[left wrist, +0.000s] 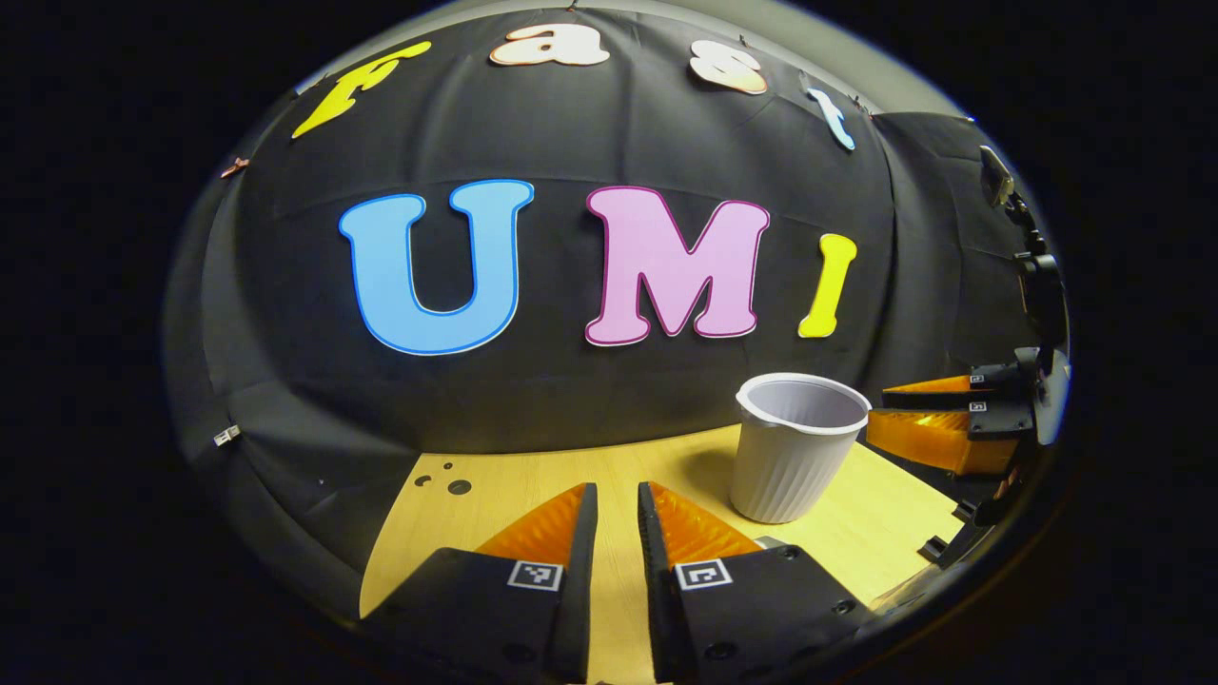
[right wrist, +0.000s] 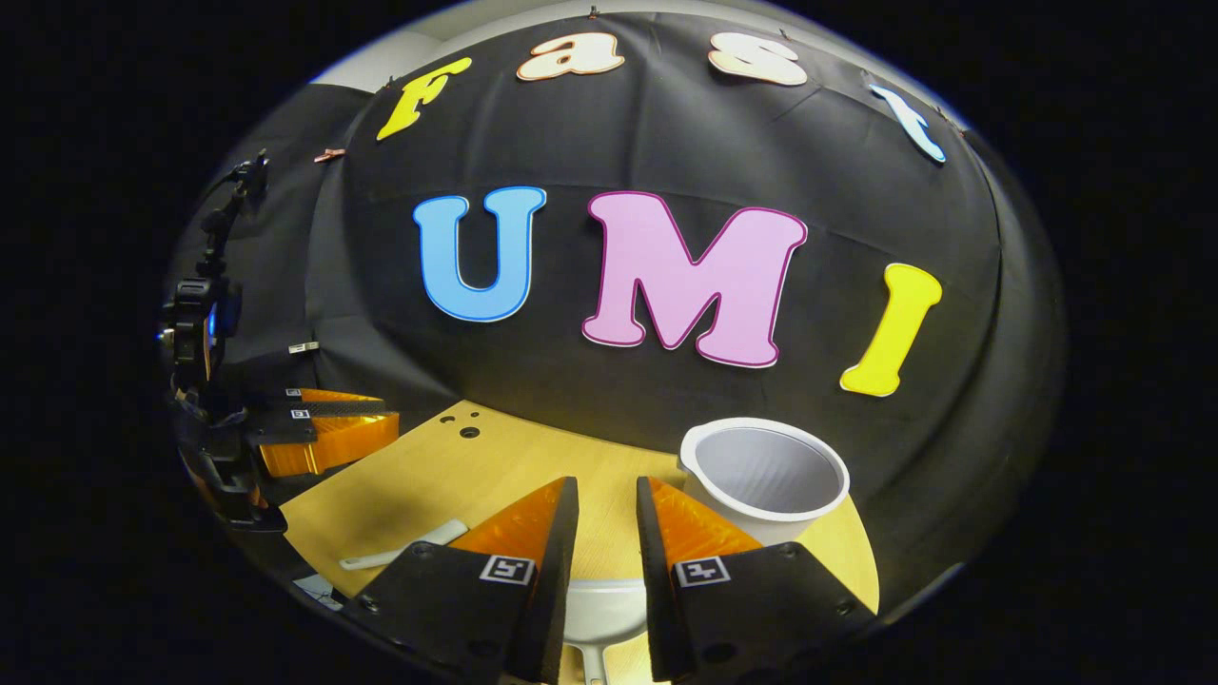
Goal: Pick up the small broom and dustpan from the desktop, sweep the trash into the dustpan with the broom, and then empty the trash into the garbage bin.
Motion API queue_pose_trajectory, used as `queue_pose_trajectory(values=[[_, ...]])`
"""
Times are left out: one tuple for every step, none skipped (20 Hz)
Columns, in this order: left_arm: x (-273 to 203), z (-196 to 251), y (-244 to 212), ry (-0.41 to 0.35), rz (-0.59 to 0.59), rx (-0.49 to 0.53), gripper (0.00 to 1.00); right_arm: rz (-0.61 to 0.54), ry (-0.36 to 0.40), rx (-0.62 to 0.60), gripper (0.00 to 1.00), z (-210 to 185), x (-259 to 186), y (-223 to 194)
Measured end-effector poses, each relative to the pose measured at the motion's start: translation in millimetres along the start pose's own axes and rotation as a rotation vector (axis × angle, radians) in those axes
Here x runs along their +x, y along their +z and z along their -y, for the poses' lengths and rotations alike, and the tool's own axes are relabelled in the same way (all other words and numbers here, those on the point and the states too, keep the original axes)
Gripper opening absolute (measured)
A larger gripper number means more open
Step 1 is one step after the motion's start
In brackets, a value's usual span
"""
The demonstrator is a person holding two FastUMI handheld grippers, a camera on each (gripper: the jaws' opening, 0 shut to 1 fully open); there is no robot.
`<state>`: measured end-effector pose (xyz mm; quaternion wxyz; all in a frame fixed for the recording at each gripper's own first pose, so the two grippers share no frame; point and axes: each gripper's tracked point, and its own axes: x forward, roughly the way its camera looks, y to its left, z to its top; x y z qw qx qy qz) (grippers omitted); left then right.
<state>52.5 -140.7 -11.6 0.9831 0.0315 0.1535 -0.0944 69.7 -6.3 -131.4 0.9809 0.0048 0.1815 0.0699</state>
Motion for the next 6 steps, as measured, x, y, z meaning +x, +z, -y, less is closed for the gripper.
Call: queue_pose_trajectory(values=[[1.0,-0.9,0.0,0.000,-0.003,0.002,0.29,-0.002,-0.002,-0.001,0.39,0.9,0.6,-0.2],[1.2,-2.0,-0.6,-0.003,-0.006,0.003,0.29,-0.002,-0.003,0.001,0.39,0.5,0.5,-0.2],[0.6,-1.8,-1.3,-0.002,-0.010,0.006,0.29,-0.005,-0.002,0.004,0.39,-0.2,1.0,-0.5],[1.3,-2.3,-0.7,-0.003,-0.013,0.007,0.29,-0.004,-0.003,0.007,0.39,-0.2,1.1,0.0],[0.8,-2.8,0.1,-0.002,-0.014,0.007,0.29,-0.007,-0.003,0.009,0.39,-0.2,1.6,-0.2],[2.5,-3.6,-0.2,-0.002,-0.011,0.008,0.29,-0.005,-0.005,0.010,0.36,-0.2,1.6,0.6]])
